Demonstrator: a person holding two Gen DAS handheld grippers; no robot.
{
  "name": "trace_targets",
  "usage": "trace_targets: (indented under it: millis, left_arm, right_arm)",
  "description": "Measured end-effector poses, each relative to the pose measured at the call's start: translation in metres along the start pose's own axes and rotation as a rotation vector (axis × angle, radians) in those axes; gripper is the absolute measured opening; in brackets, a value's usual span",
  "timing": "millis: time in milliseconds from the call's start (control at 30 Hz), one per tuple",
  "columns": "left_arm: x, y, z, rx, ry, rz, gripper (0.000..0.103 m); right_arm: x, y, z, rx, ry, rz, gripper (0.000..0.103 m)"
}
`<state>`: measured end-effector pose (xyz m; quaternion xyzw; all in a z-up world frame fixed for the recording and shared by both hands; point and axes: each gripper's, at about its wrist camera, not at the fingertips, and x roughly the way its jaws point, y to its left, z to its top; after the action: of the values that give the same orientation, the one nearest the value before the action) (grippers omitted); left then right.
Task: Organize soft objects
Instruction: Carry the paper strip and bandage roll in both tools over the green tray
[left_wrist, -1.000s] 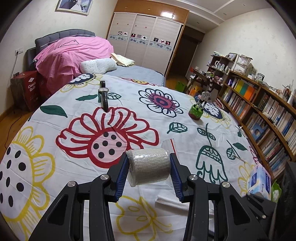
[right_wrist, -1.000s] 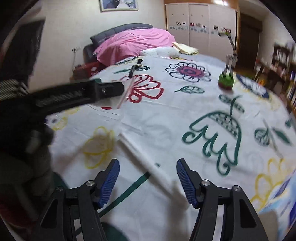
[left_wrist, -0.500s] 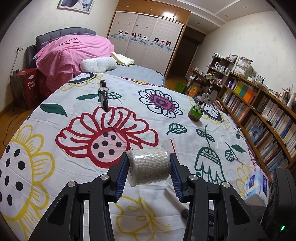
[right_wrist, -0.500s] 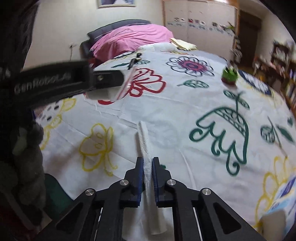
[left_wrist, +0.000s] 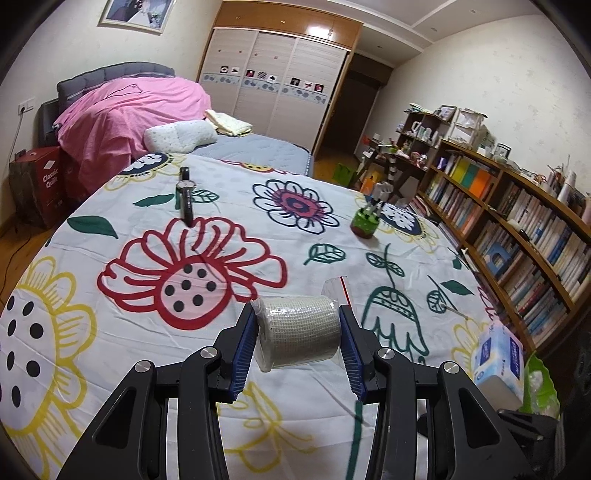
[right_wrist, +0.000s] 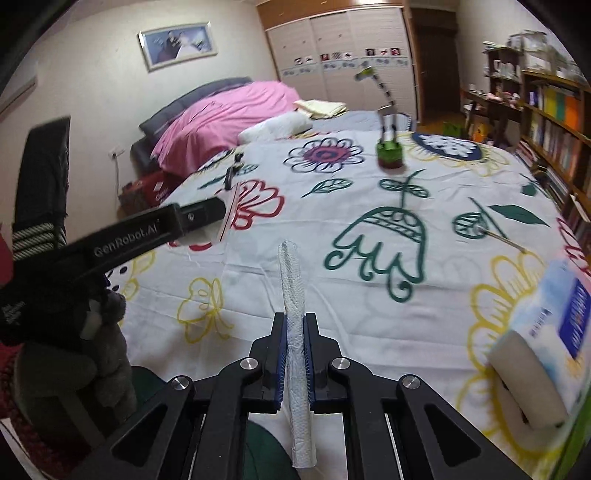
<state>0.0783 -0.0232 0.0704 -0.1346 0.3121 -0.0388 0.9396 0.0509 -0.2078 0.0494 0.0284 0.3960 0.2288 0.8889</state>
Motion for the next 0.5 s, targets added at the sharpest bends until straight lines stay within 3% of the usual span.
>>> trace_targets:
  millis: [500]
  left_arm:
    - [-0.009,-0.040,-0.019,0.103,0.016,-0.066,0.044]
  right_arm:
    - [-0.056,-0.029,-0.015,0.111,-0.117,-0.062,0.009]
